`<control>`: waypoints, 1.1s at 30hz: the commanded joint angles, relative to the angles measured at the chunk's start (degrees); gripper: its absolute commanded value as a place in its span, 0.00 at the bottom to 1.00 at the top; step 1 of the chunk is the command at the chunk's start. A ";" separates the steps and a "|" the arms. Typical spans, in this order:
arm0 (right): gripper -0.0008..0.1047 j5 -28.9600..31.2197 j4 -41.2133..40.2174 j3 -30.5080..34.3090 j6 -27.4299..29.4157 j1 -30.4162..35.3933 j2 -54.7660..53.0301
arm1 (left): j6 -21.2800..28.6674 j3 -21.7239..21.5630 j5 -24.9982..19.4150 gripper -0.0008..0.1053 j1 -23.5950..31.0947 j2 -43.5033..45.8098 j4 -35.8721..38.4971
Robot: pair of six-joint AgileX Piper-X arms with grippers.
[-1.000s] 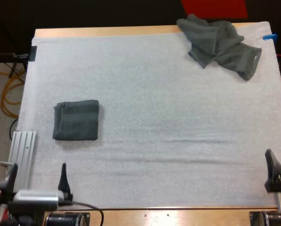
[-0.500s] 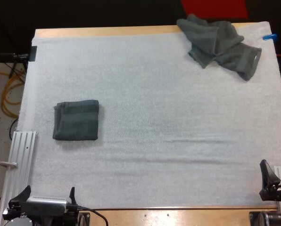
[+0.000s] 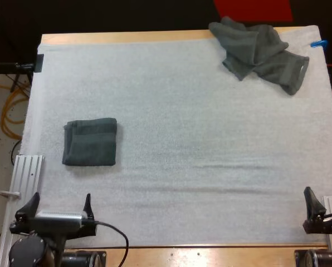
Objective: Pick towel from pile fold and stack
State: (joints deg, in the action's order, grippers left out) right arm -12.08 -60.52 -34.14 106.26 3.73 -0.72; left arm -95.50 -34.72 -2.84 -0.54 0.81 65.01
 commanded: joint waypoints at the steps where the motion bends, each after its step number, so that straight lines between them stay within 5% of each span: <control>1: 0.78 -0.30 1.00 0.54 0.72 0.01 -2.33 | -0.43 0.78 0.07 1.00 0.09 7.91 -1.18; 33: 0.78 -0.59 1.80 4.18 0.20 0.01 -2.23 | -0.43 3.24 0.22 1.00 0.09 7.74 -2.38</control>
State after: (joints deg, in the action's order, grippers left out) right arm -12.41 -59.30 -29.78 106.05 3.73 -0.72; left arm -95.50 -31.28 -2.77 -0.54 0.71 63.23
